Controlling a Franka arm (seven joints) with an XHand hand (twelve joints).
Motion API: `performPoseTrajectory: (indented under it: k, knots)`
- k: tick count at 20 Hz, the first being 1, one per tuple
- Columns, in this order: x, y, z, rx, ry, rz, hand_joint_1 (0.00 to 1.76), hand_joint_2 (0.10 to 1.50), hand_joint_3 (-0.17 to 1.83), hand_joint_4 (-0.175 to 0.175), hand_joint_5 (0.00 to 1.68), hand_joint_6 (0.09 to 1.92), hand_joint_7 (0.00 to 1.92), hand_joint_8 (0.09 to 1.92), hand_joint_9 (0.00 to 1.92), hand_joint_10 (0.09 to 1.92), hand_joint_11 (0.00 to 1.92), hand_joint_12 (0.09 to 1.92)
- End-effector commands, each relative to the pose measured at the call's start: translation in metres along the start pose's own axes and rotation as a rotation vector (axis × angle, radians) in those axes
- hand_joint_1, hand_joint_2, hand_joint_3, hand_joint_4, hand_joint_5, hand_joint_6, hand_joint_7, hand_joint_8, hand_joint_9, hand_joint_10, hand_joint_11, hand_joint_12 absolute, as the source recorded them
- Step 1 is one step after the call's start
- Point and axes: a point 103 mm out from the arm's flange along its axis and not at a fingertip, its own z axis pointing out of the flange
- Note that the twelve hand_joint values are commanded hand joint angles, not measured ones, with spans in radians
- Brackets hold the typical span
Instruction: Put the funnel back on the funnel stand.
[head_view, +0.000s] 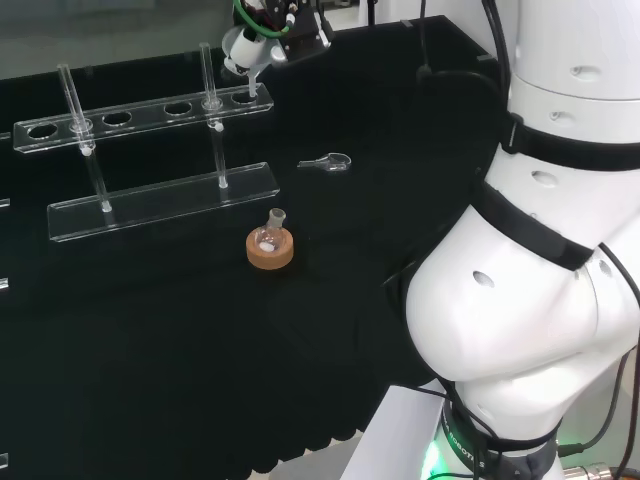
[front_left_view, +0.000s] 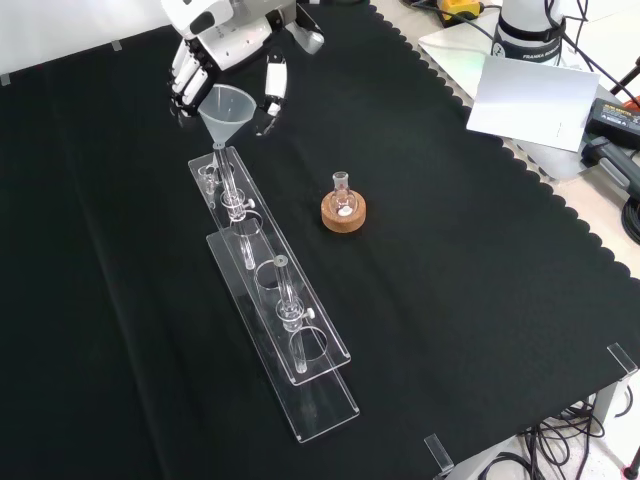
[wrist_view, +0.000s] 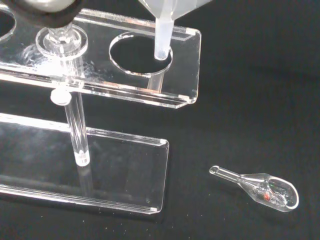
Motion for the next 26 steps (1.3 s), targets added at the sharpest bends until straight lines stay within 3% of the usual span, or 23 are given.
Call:
performPoseTrajectory:
  k: [1, 11, 16, 19, 22, 24, 26]
  knots:
    - [0.005, 0.005, 0.003, 0.013, -0.002, -0.009, 0.79, 0.82, 0.48, 0.025, 0.69, 0.63, 0.43, 0.68, 0.80, 0.49, 0.69, 1.22]
    - [0.011, 0.022, 0.022, 0.077, -0.009, -0.011, 0.78, 0.81, 0.49, 0.021, 0.68, 0.63, 0.41, 0.68, 0.79, 0.48, 0.70, 1.22]
    - [0.007, 0.027, 0.030, 0.101, 0.020, -0.019, 0.77, 0.80, 0.48, -0.001, 0.61, 0.61, 0.36, 0.68, 0.74, 0.49, 0.66, 1.23]
    - [0.006, 0.027, 0.032, 0.115, 0.033, -0.027, 0.75, 0.76, 0.48, -0.026, 0.48, 0.56, 0.26, 0.70, 0.63, 0.54, 0.61, 1.26]
    - [0.008, 0.025, 0.035, 0.148, 0.033, -0.031, 0.74, 0.72, 0.47, -0.044, 0.36, 0.40, 0.09, 0.70, 0.43, 0.64, 0.49, 1.31]
    - [0.011, 0.023, 0.035, 0.164, 0.024, -0.036, 0.72, 0.70, 0.45, -0.049, 0.30, 0.27, 0.02, 0.60, 0.31, 0.69, 0.41, 1.35]
    - [0.015, 0.019, 0.035, 0.176, 0.018, -0.042, 0.70, 0.69, 0.42, -0.046, 0.22, 0.15, 0.00, 0.37, 0.18, 0.73, 0.31, 1.39]
